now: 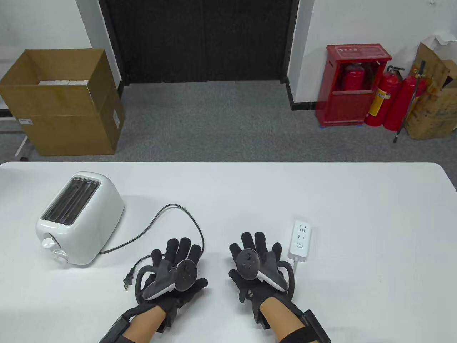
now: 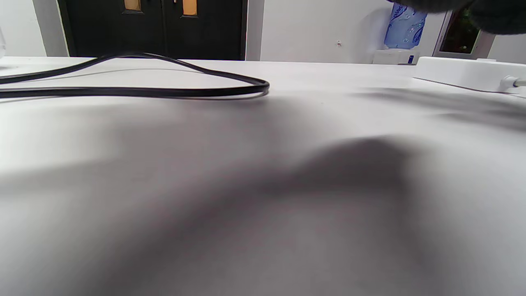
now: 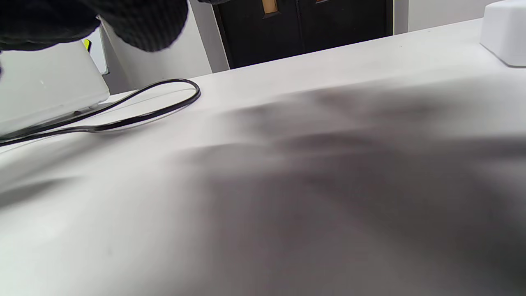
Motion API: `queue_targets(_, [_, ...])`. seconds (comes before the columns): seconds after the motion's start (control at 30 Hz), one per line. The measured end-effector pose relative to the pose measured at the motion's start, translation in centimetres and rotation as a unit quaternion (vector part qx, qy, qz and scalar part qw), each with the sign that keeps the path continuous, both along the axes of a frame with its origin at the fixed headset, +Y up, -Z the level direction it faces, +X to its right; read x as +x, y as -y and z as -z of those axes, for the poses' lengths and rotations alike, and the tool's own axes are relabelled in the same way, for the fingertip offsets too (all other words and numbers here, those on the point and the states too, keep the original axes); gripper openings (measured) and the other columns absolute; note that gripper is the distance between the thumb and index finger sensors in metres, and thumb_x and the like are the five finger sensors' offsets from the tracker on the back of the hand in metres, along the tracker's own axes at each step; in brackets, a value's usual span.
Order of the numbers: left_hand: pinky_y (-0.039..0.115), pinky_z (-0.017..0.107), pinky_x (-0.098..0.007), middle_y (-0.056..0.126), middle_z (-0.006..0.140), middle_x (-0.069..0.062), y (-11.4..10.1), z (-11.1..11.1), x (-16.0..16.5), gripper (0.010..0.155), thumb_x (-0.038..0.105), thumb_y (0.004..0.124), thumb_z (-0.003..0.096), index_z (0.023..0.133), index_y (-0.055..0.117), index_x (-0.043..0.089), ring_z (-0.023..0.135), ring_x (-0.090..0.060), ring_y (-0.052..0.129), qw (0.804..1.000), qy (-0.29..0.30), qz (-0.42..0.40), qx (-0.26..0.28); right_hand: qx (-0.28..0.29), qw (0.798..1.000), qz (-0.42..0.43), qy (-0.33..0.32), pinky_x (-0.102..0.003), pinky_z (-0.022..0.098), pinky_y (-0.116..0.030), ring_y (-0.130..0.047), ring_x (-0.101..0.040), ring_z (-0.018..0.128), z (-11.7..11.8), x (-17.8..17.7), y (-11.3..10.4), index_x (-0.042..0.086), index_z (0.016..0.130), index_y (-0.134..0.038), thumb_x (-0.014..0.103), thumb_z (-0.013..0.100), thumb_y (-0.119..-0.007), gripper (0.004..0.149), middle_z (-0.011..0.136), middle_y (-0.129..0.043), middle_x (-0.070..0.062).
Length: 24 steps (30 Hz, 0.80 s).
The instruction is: Plug the toaster into the power strip
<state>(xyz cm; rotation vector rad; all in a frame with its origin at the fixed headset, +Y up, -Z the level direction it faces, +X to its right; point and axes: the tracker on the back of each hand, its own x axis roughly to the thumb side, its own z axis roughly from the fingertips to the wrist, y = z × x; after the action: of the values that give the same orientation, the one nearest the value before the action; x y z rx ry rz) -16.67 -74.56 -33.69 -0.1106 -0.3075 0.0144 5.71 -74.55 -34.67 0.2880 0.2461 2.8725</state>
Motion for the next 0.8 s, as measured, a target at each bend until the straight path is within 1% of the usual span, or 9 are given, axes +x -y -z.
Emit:
queue_targets(0.23, [0.02,0.066,-0.075,0.014,0.122,-0.005,0.0,0.1,0.0,0.089,0.07,0.059,0.0431,0.112,0.017,0.032,0.114,-0.042,0.012,1.0,0.001,-0.004,-0.005,-0.003,1.0,0.02,0.017,-0.071,0.059,-0.004,0.007,-0.033,0.1,0.2,0.6,-0.6,0.039,0.107,-0.035,0.053,0.045,-0.066,0.071,0.119,-0.011,0.002])
queue_targets(0.33, [0.019,0.067,-0.075,0.013,0.122,-0.004,-0.6,0.4,-0.4,0.089,0.071,0.059,0.0431,0.112,0.016,0.033,0.114,-0.041,0.011,1.0,-0.011,0.0,0.005,-0.008,0.999,0.032,0.032,-0.07,0.059,-0.002,0.008,-0.032,0.1,0.4,0.9,-0.8,0.039,0.107,-0.035,0.052,0.045,-0.067,0.071,0.119,-0.01,0.002])
queue_targets(0.4, [0.02,0.067,-0.075,0.014,0.122,-0.005,-0.7,0.5,-0.7,0.089,0.07,0.059,0.0431,0.112,0.017,0.032,0.114,-0.042,0.013,1.0,-0.012,-0.011,0.004,-0.001,0.999,0.032,0.031,-0.071,0.059,-0.003,0.007,-0.032,0.1,0.3,1.0,-0.8,0.038,0.107,-0.036,0.053,0.045,-0.067,0.071,0.119,-0.012,0.001])
queue_targets(0.47, [0.019,0.067,-0.075,0.013,0.123,-0.004,-0.8,0.8,-0.7,0.089,0.071,0.059,0.0431,0.112,0.016,0.033,0.114,-0.041,0.011,1.0,-0.019,-0.006,0.002,-0.004,0.999,0.024,0.033,-0.071,0.06,-0.003,0.007,-0.032,0.101,0.3,1.0,-0.8,0.039,0.107,-0.035,0.053,0.045,-0.067,0.071,0.119,-0.011,0.001])
queue_targets(0.57, [0.02,0.067,-0.075,0.015,0.122,-0.005,-0.9,0.9,-1.2,0.089,0.07,0.059,0.0431,0.112,0.017,0.032,0.114,-0.041,0.013,1.0,-0.023,-0.02,0.006,0.0,0.998,0.049,0.042,-0.071,0.06,-0.004,0.006,-0.032,0.101,0.4,1.3,-1.0,0.038,0.107,-0.036,0.053,0.045,-0.067,0.071,0.119,-0.012,0.0])
queue_targets(0.63, [0.02,0.067,-0.075,0.015,0.122,-0.005,-0.9,1.1,-1.5,0.089,0.07,0.059,0.0432,0.112,0.018,0.032,0.114,-0.042,0.013,0.999,-0.027,-0.019,0.006,-0.002,0.998,0.043,0.041,-0.071,0.06,-0.003,0.006,-0.032,0.101,0.5,1.4,-0.9,0.038,0.107,-0.036,0.052,0.045,-0.068,0.071,0.119,-0.013,0.001])
queue_targets(0.7, [0.02,0.066,-0.076,0.016,0.122,-0.005,-0.8,1.0,-1.6,0.089,0.07,0.059,0.0431,0.112,0.018,0.031,0.114,-0.042,0.014,0.999,-0.027,-0.02,0.008,-0.004,0.998,0.036,0.046,-0.071,0.06,-0.003,0.006,-0.032,0.101,0.6,1.5,-0.6,0.037,0.107,-0.036,0.052,0.045,-0.068,0.072,0.119,-0.013,0.001])
queue_targets(0.8, [0.02,0.066,-0.076,0.016,0.122,-0.005,-0.7,1.1,-1.5,0.089,0.07,0.059,0.0432,0.112,0.018,0.031,0.114,-0.042,0.014,0.999,-0.028,-0.02,0.006,-0.004,0.997,0.044,0.061,-0.071,0.06,-0.004,0.006,-0.033,0.101,0.7,1.9,-0.8,0.037,0.107,-0.036,0.053,0.045,-0.069,0.073,0.119,-0.014,0.001])
